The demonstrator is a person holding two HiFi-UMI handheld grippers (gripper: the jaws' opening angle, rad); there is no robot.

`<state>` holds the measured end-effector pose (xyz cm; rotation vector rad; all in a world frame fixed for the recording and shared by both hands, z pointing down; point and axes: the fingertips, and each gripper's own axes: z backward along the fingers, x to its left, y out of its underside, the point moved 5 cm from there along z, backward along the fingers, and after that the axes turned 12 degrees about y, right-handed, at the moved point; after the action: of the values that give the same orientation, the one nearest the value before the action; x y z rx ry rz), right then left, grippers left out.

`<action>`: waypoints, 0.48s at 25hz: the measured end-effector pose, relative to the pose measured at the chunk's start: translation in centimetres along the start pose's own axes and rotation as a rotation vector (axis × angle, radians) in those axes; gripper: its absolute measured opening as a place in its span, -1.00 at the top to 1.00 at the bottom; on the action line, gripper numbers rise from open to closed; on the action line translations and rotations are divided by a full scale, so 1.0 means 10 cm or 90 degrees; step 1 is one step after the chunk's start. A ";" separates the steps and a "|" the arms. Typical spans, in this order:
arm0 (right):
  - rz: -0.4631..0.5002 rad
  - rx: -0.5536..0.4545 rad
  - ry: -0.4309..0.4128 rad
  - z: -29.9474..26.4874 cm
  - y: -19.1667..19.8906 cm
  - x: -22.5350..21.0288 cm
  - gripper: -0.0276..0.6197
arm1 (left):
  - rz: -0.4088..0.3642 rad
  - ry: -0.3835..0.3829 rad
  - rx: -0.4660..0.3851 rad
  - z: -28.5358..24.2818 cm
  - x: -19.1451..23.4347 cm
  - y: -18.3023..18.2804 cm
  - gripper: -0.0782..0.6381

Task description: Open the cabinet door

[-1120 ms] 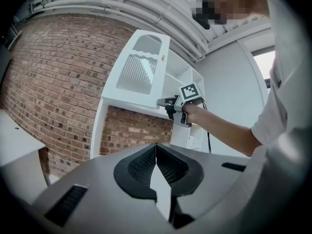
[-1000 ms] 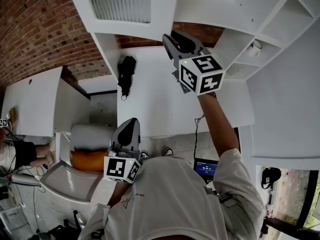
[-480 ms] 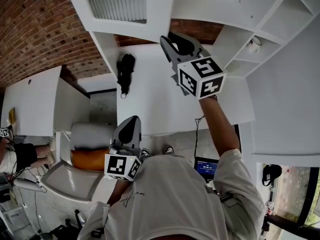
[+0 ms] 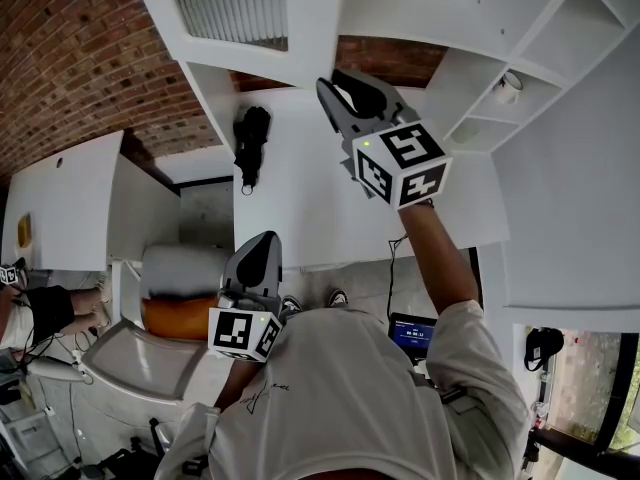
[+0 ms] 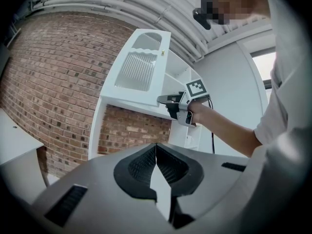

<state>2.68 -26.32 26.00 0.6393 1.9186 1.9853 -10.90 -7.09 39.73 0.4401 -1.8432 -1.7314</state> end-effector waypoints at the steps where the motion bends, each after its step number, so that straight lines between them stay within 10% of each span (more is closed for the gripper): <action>1: 0.003 -0.002 0.001 0.01 0.00 0.01 0.66 | -0.001 0.002 0.000 0.00 -0.01 0.00 0.74; 12: 0.005 -0.015 -0.001 0.12 0.00 0.17 0.67 | -0.003 0.032 0.013 -0.05 -0.12 0.04 0.74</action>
<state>1.88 -24.40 26.14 0.6425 1.8917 2.0078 -9.57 -6.72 39.88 0.4918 -1.8274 -1.6909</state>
